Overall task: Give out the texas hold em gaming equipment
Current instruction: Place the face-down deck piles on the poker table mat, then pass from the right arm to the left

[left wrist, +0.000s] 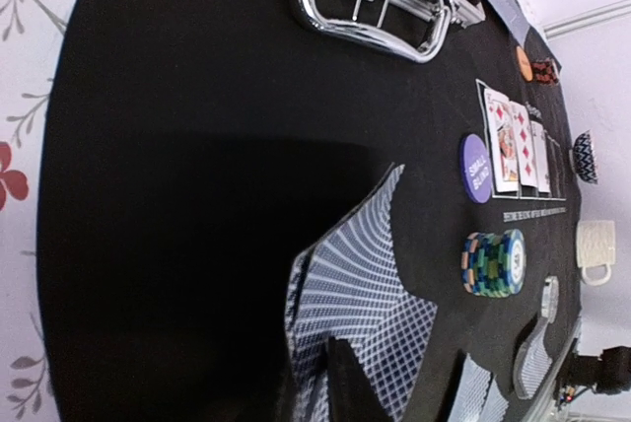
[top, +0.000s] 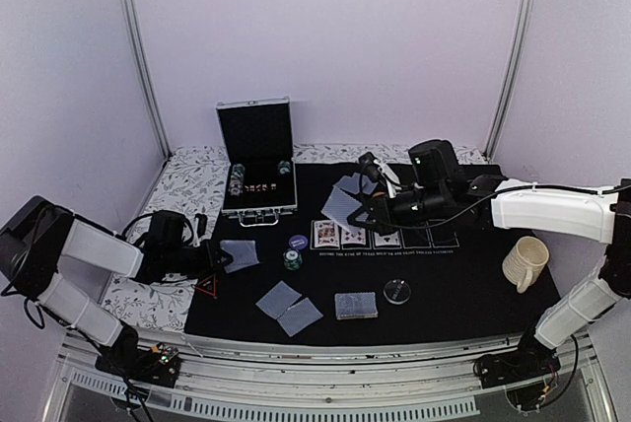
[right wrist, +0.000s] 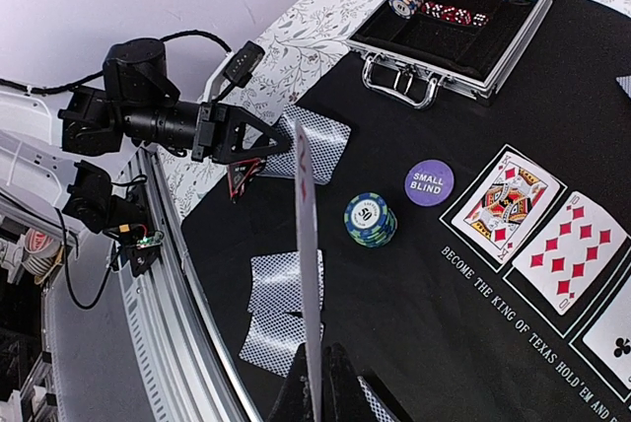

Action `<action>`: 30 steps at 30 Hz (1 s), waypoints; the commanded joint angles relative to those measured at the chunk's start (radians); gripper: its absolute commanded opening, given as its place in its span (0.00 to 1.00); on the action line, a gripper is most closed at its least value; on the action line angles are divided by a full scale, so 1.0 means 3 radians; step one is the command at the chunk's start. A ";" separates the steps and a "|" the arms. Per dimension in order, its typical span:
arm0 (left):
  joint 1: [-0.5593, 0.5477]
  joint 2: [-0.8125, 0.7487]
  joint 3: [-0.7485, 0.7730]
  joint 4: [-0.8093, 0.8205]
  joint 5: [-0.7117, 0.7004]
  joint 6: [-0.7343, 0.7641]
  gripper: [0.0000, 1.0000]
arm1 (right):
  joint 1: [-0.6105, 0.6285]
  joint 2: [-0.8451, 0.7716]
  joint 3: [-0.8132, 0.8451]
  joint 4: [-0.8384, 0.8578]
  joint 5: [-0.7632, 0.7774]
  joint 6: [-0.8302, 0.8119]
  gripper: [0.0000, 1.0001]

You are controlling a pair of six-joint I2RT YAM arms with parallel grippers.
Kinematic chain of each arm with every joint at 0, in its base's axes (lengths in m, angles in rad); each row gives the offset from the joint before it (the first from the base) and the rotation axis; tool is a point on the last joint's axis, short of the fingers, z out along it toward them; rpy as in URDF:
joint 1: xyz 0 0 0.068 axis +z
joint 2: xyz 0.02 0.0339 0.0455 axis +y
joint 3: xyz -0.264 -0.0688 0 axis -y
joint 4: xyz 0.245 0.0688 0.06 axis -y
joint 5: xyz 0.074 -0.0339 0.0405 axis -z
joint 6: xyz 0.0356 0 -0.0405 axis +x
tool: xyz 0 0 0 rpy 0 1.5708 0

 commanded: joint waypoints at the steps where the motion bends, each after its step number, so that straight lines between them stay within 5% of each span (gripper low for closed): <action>1: 0.0035 0.0022 0.0076 -0.0176 -0.0140 0.0007 0.20 | 0.0031 -0.0021 0.0113 -0.0041 0.0018 -0.0058 0.02; 10: 0.0032 -0.0497 0.0111 -0.0646 -0.0578 0.0004 0.50 | 0.0053 -0.0027 0.0183 -0.0123 0.0018 -0.0101 0.02; 18: -0.0205 -0.1606 0.0243 -0.0749 -0.0767 0.0553 0.51 | 0.0295 0.0001 0.0426 -0.0353 0.0154 -0.0376 0.02; 22: -0.0684 -0.2060 0.0459 -0.0560 0.0000 0.1496 0.50 | 0.0570 0.0048 0.0572 -0.0391 0.0145 -0.0685 0.02; 26: -0.0909 -0.2197 0.0576 -0.0425 0.1106 0.1683 0.63 | 0.0798 0.0163 0.0802 -0.0484 0.0133 -0.1009 0.02; 30: -0.1067 -0.2191 0.0794 -0.0870 0.1344 0.2008 0.73 | 0.0906 0.0206 0.0867 -0.0459 0.0051 -0.1158 0.02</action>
